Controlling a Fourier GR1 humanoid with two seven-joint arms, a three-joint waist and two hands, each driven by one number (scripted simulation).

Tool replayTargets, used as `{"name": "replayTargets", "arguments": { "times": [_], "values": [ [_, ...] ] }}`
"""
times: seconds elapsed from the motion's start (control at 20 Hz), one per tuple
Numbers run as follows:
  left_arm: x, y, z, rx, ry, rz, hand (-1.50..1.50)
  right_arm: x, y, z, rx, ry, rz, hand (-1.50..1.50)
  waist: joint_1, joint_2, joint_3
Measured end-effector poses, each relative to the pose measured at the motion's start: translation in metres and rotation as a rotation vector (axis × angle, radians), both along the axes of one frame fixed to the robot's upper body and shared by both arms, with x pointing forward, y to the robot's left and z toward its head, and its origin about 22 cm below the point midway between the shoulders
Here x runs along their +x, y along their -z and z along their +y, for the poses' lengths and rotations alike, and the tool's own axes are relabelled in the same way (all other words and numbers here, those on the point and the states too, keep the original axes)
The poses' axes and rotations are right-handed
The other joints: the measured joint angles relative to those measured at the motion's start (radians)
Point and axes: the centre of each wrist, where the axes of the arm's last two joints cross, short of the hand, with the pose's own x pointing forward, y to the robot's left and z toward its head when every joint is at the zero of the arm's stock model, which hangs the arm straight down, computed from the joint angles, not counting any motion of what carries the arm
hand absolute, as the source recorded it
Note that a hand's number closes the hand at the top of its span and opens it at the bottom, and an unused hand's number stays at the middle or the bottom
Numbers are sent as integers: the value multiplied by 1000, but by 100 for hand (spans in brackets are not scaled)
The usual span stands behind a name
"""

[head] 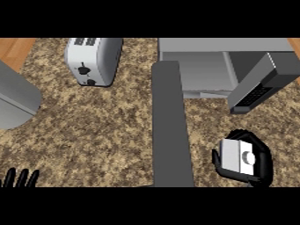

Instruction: Pick up the milk, place it into the microwave and close the microwave

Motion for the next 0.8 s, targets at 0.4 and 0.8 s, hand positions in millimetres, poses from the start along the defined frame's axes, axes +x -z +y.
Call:
{"name": "replayTargets", "arguments": {
  "times": [0.4, 0.8],
  "values": [
    [-5, 9, 0, -8, -2, 12, -150, 12, -27, 28, 44, -19, -26, 150, 10, 3, 1],
    [-6, 5, 15, -1, -18, 18, -150, 53, -43, 62, -28, -4, 7, 150, 15, 4, 1]
  ]
}}
